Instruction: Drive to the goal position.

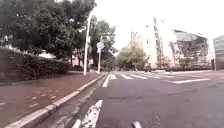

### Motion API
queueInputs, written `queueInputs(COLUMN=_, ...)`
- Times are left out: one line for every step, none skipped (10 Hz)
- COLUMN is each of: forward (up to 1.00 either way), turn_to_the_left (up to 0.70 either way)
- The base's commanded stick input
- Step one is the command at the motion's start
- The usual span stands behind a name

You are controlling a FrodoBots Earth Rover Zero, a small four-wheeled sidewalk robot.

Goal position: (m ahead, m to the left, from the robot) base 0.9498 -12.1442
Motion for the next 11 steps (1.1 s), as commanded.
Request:
queueInputs(forward=0.70, turn_to_the_left=-0.14)
queueInputs(forward=0.70, turn_to_the_left=-0.14)
queueInputs(forward=0.70, turn_to_the_left=-0.14)
queueInputs(forward=0.70, turn_to_the_left=-0.14)
queueInputs(forward=0.70, turn_to_the_left=-0.14)
queueInputs(forward=0.70, turn_to_the_left=-0.14)
queueInputs(forward=0.70, turn_to_the_left=-0.14)
queueInputs(forward=0.70, turn_to_the_left=-0.14)
queueInputs(forward=0.70, turn_to_the_left=-0.14)
queueInputs(forward=0.70, turn_to_the_left=-0.14)
queueInputs(forward=0.70, turn_to_the_left=-0.14)
